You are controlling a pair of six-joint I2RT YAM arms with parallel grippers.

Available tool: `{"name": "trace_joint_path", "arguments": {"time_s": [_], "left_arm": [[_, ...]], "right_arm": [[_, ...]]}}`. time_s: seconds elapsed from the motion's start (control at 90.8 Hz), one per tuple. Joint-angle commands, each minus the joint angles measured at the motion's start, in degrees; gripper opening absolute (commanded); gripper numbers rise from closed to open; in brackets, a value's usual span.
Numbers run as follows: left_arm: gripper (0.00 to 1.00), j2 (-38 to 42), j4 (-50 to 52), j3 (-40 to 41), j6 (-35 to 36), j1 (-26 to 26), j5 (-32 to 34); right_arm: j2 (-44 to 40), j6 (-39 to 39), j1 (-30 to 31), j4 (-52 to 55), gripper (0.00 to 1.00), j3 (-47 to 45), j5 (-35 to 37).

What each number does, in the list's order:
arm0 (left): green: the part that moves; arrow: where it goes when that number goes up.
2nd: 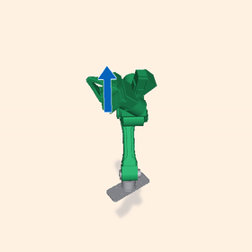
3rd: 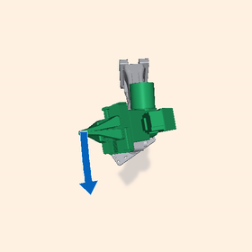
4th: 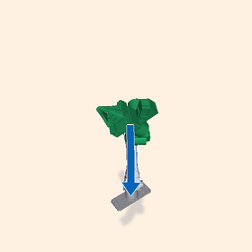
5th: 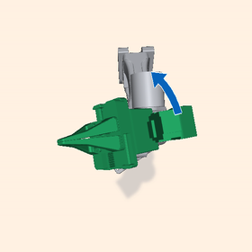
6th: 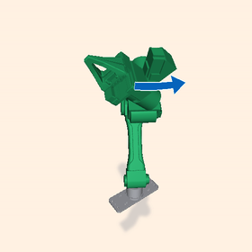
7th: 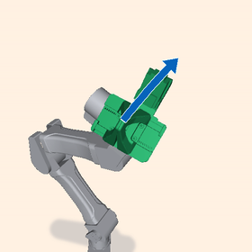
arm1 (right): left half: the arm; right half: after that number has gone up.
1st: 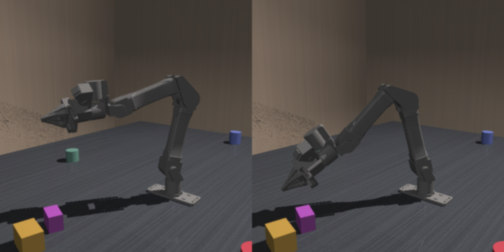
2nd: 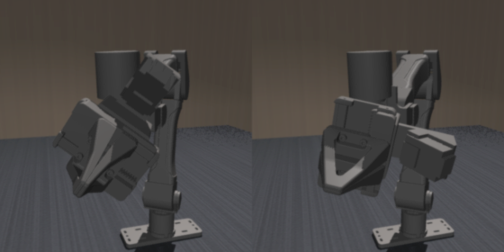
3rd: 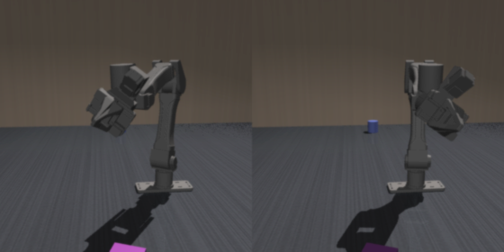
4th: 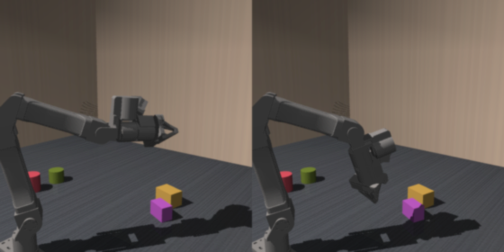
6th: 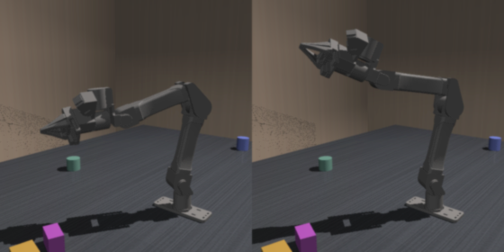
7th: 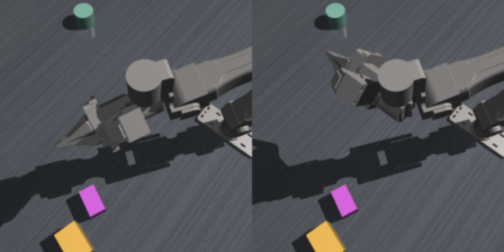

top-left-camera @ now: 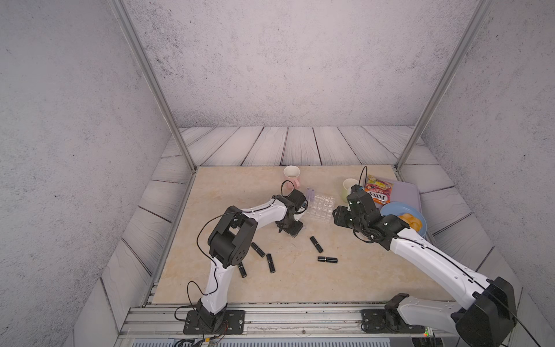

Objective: Arrange the lipsticks in the organizer
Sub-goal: Pick up the lipstick at the center of the board.

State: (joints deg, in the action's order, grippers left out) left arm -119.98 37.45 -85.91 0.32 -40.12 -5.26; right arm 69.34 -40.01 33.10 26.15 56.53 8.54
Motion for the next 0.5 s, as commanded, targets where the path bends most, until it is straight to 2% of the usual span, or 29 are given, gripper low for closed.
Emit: {"name": "trace_joint_path", "arguments": {"time_s": [0.0, 0.11, 0.374, 0.484], "left_arm": [[0.43, -1.9, 1.1, -0.3, 1.2, -1.3, 0.9], [0.33, -2.3, 1.2, 0.1, 1.3, -2.1, 1.1], [0.20, -0.7, 2.3, 0.4, 2.3, -2.4, 1.8], [0.11, 1.2, 3.1, 0.4, 2.1, -2.3, 2.1]], "right_arm": [[0.9, 0.6, 0.3, 0.4, 0.45, -0.5, -0.5], [1.8, 0.1, 0.2, 0.5, 0.45, -0.3, -1.1], [2.4, -0.4, 0.3, 0.2, 0.45, -0.2, -1.3], [2.7, -0.9, 0.3, 0.3, 0.45, 0.3, -2.4]]}}
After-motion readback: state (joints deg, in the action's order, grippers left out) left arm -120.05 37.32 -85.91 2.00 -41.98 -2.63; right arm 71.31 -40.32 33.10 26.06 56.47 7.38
